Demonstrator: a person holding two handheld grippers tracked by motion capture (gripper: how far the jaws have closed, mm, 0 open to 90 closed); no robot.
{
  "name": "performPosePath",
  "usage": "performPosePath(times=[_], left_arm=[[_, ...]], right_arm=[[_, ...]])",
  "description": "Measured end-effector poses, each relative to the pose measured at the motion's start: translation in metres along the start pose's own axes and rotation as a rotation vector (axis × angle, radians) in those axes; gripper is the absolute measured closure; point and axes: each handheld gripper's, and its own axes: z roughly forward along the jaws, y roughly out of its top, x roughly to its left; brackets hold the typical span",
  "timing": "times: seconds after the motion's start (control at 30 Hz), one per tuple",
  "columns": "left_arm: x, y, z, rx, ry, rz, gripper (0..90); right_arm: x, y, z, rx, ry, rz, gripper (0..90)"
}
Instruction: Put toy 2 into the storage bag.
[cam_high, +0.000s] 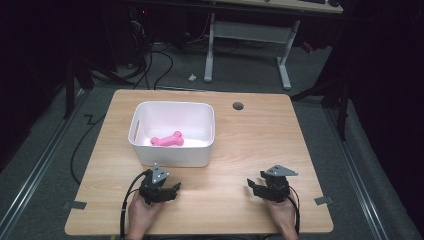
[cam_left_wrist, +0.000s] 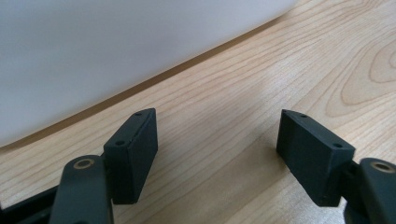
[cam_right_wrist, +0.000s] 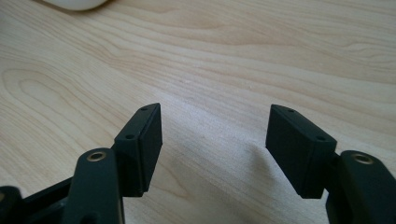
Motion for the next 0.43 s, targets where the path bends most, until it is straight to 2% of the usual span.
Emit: performPosePath(times=[0.3, 0.43], left_arm=[[-0.0001, -0.0001, 0.0000, 0.000, 0.000, -0.001, 29.4], [-0.0001, -0.0001, 0.0000, 0.000, 0.001, -0.002, 29.4]], right_arm=[[0.0052, -0.0035, 0.0073, 0.020, -0.043, -0.040, 33.6], [0.0064, -0.0031, 0.0078, 0.026, -0.041, -0.037, 30.6]])
